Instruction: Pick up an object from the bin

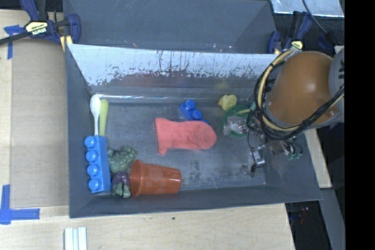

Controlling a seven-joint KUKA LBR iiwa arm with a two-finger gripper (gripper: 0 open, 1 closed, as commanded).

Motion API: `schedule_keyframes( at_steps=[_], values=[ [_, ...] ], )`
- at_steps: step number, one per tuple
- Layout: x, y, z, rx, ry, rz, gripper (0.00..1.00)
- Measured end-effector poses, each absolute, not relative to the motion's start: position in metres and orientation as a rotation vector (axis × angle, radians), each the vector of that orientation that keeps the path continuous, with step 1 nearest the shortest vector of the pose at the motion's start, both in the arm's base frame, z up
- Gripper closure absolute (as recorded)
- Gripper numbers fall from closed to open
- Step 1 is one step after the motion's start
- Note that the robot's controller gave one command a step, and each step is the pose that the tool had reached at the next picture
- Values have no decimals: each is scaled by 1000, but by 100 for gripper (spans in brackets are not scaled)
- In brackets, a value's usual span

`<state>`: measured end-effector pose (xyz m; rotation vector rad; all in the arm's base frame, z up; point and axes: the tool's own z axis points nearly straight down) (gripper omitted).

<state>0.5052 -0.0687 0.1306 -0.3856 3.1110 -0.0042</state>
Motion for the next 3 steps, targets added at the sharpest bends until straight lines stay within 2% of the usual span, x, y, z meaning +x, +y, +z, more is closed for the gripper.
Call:
schedule_keyframes(
  at_steps=[1,2,3],
  values=[
    [537,-58,129,-338,3114,-3,0],
    [581,6,78,-473,3089,-6,0],
    [588,21,77,-567,3072,-7,0]
  ],
)
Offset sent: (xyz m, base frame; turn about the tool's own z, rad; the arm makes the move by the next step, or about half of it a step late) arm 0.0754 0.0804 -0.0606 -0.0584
